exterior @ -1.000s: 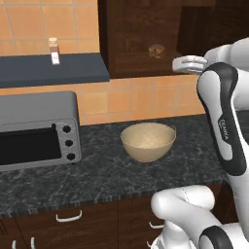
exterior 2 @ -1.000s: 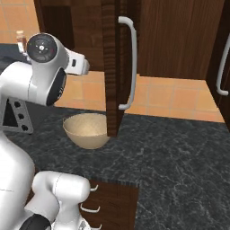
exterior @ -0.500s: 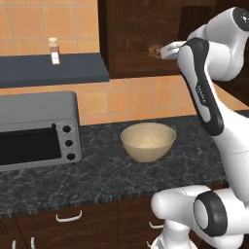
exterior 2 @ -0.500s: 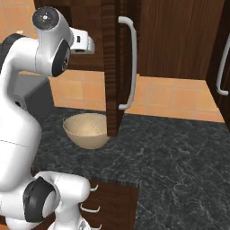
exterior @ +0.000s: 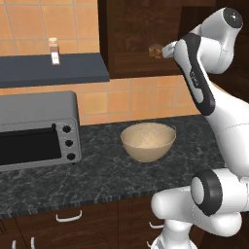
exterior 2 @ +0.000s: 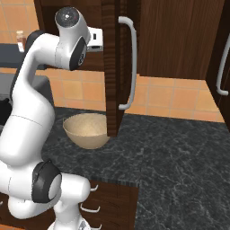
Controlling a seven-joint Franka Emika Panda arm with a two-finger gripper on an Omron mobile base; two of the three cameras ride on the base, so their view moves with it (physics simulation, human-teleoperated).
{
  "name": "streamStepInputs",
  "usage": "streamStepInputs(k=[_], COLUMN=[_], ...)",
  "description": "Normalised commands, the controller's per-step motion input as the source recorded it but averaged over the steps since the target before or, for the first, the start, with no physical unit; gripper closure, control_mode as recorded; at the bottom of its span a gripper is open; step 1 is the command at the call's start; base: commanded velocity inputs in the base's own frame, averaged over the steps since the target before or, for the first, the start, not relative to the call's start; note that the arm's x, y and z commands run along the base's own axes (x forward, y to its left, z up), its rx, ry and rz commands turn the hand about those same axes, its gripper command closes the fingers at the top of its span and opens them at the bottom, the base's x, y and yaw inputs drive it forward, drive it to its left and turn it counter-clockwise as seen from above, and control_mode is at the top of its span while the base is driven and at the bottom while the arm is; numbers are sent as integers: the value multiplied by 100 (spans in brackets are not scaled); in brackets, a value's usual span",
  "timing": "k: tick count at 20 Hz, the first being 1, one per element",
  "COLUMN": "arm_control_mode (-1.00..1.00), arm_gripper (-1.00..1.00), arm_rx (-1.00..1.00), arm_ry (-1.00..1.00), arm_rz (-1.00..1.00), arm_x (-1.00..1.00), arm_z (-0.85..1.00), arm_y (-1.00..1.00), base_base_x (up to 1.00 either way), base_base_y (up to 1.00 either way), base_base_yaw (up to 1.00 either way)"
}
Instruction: Open the cabinet, pick up the bread from the cabinet and place it in the basket. Then move the basket to the dining counter.
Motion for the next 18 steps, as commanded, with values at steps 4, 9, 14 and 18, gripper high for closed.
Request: streamStepInputs(k=[4, 9, 14, 18], arm_control_mode=[-100, -100, -100, -100], arm_gripper=[-100, -100, -100, -100], arm_rx=[0, 0, 4, 13], arm_ry=[-6, -11, -3, 0], arm_rz=[0, -5, -3, -2], arm_x=[33, 61, 50, 41], arm_z=[-26, -4, -3, -4], arm_y=[-16, 0, -2, -23], base_base_x=[0, 0, 0, 0], base_base_y=[0, 0, 0, 0], base_base_yaw=[0, 0, 0, 0])
